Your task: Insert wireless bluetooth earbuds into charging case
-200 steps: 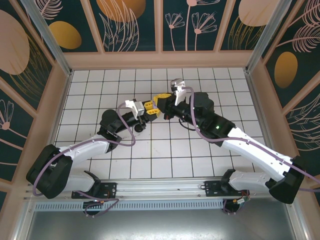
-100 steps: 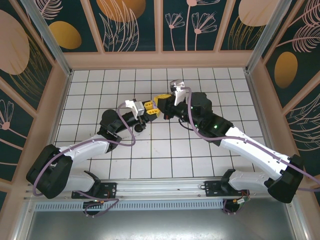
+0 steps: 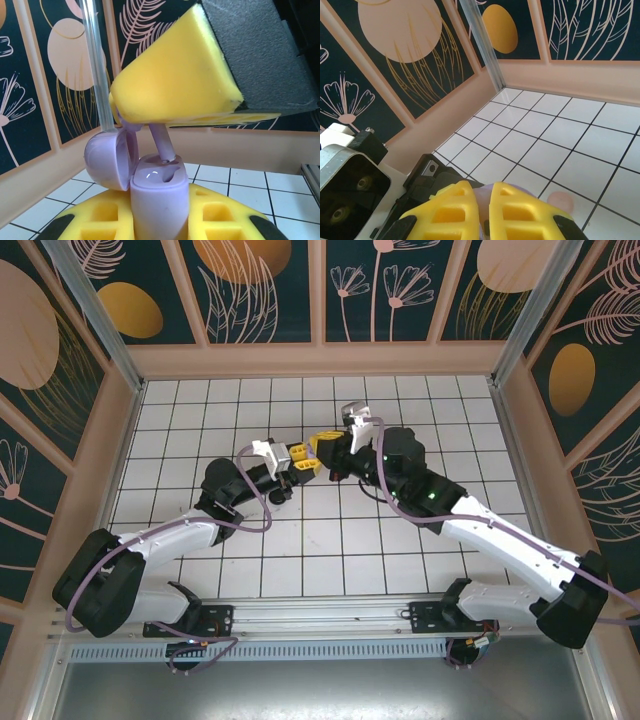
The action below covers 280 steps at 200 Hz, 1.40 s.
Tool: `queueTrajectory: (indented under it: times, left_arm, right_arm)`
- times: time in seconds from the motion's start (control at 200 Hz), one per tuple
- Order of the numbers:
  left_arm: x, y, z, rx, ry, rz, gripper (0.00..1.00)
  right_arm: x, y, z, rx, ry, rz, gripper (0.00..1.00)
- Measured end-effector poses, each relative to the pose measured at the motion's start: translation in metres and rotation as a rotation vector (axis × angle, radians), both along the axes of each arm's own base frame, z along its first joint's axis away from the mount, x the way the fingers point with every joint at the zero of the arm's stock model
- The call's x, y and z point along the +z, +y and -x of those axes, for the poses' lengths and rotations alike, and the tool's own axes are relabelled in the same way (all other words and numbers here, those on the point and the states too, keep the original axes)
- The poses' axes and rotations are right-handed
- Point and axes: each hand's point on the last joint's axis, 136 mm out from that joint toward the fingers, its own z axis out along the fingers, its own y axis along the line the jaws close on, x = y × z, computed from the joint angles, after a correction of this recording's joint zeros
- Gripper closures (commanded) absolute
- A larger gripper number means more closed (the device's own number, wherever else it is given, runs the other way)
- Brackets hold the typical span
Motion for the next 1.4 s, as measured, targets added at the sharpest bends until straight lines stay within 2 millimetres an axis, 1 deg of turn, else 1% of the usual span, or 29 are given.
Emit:
queueTrajectory:
  times: [0.345,0.626,0.841,1.026,1.121,1.401]
  left_arm:
    - [-0.001,-0.002,0.002,-0.010,0.003,-0.003,1.00]
    - [-0.003,-0.002,0.002,-0.011,0.018,-0.007,1.00]
    - [-0.004,-0.002,0.001,-0.011,0.023,-0.011,1.00]
    - [-0.005,-0.002,0.001,-0.010,0.024,-0.011,1.00]
    - [-0.001,-0.001,0.000,-0.003,0.015,-0.003,1.00]
    - [-0.003,-0.002,-0.001,-0.003,0.021,-0.007,1.00]
  right_arm:
    - [-0.001,-0.002,0.003,0.002,-0.001,-0.001,0.99]
    - [-0.004,0.002,0.001,-0.004,-0.004,0.007,1.00]
    - [-0.006,0.005,0.005,0.002,-0.001,0.012,1.00]
    - [-0.006,0.003,0.008,0.004,0.004,0.018,1.00]
    - [-0.015,0.002,0.010,0.005,0.021,0.041,1.00]
    - [-0.017,0.001,0.009,-0.005,0.023,0.046,1.00]
